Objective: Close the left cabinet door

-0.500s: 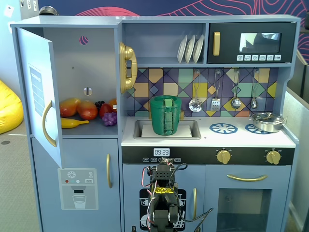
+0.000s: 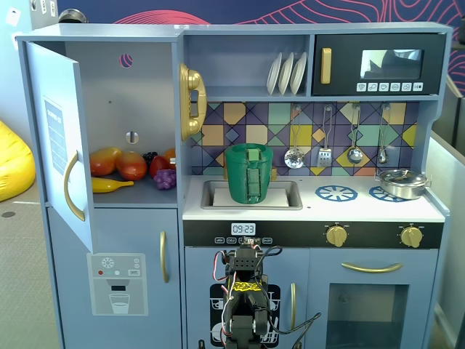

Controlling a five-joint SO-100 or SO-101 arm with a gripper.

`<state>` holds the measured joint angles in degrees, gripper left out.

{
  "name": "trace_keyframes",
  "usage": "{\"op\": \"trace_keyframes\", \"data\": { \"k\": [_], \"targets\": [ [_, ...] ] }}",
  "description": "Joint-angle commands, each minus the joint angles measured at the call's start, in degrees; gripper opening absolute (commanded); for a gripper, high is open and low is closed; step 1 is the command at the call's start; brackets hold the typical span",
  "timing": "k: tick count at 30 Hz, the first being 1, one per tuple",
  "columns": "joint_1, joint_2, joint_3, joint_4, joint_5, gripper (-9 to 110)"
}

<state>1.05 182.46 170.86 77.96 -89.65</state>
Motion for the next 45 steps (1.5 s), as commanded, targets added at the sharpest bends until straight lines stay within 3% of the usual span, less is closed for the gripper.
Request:
{"op": "trace_keyframes", "data": {
  "k": [1, 7, 12, 19, 25, 45],
  "targets": [
    [-8.09, -0.53, 0.26, 5.98, -1.76, 0],
    [-47.29, -7.47, -9.93, -19.25, 3.78, 0],
    [-75.50, -17.40, -15.73, -44.38, -9.49, 0],
    [-97.29, -32.52, -17.31, -77.70, -14.94, 0],
    [-106.00, -47.99, -29.09, -91.58, -15.73, 0],
    [-99.05, -89.47, -73.74, -94.22, -23.38, 0]
  ]
}}
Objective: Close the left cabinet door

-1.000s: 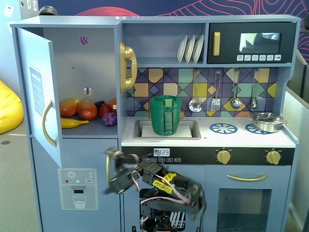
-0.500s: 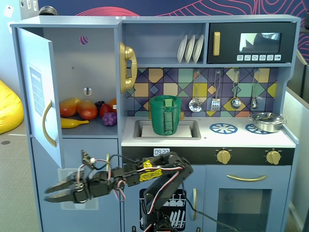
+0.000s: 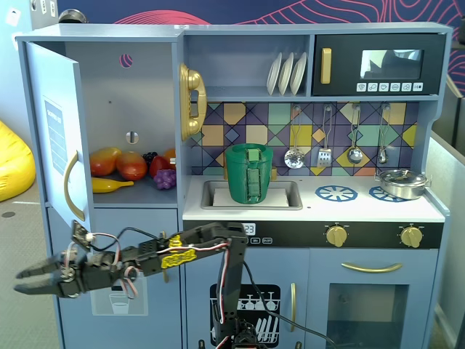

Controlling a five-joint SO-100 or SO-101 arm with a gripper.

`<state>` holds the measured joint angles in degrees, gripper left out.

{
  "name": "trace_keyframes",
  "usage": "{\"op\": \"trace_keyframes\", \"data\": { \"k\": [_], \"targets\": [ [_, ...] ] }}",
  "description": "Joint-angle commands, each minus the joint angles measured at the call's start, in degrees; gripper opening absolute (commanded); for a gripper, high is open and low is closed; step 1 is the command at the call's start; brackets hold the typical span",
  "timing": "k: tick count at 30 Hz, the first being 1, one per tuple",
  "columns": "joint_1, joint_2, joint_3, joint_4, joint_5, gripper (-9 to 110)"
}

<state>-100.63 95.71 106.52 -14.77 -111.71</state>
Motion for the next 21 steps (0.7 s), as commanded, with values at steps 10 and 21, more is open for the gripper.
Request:
{"op": "trace_keyframes", "data": {
  "k": [10, 21],
  "targets": [
    [7.47, 1.05, -5.45, -0.53, -6.94, 0],
    [15.56, 9.14, 3.25, -1.49, -8.70, 0]
  ]
}}
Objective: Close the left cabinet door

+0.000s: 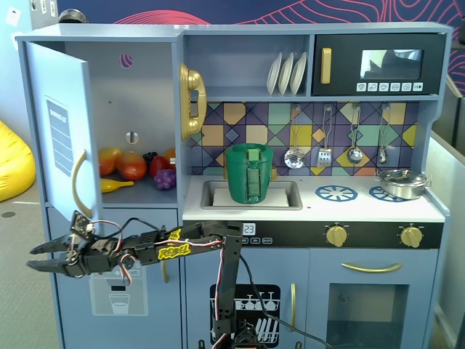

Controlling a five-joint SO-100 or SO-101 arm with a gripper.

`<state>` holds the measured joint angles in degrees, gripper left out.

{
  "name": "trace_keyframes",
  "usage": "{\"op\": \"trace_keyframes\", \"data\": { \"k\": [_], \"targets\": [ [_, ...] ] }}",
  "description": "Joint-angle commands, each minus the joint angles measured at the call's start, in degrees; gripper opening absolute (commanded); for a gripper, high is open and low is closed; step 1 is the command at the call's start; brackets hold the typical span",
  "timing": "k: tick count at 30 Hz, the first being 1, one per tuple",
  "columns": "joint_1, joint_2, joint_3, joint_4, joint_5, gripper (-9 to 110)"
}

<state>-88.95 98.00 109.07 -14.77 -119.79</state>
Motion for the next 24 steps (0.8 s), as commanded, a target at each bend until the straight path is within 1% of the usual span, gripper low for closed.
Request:
{"op": "trace_keyframes", "data": {
  "k": [1, 6, 13, 21, 24],
  "targets": [
    [5.01, 7.82, 1.58, -1.49, -0.44, 0],
    [11.87, 12.66, 5.80, -1.49, 0.26, 0],
    [24.17, 18.28, 10.81, -3.52, 2.11, 0],
    [40.08, 19.78, 9.93, -1.41, 6.42, 0],
    [44.47, 18.28, 8.17, -1.41, 8.17, 0]
  ]
}}
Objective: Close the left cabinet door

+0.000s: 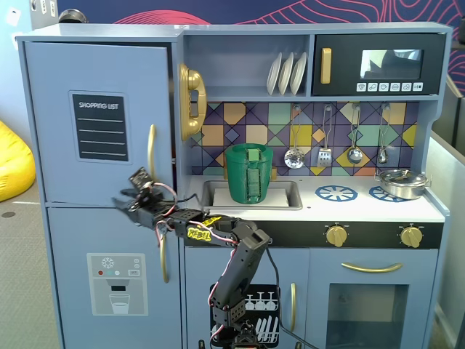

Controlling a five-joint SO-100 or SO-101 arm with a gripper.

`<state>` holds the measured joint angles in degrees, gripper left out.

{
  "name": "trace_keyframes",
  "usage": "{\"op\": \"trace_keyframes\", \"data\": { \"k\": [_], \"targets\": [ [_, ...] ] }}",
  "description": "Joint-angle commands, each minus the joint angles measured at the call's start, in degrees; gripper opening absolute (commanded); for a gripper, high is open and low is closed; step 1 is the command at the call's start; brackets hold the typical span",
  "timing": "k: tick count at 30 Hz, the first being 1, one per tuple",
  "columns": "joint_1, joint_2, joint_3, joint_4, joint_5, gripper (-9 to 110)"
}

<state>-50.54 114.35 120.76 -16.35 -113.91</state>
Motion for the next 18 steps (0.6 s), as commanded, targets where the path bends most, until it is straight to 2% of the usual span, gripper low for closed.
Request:
{"op": "trace_keyframes", "data": {
  "k": [1, 7, 13, 15, 18],
  "targets": [
    [7.03, 1.41, -4.04, 0.00, 2.46, 0],
    [6.68, 3.34, -2.20, 0.79, 3.43, 0],
    [4.83, 25.22, 15.29, 17.14, 8.17, 0],
    [8.88, 31.90, 20.13, 24.96, 9.32, 0],
    [20.57, 38.67, 26.28, 38.85, 10.63, 0]
  ]
}}
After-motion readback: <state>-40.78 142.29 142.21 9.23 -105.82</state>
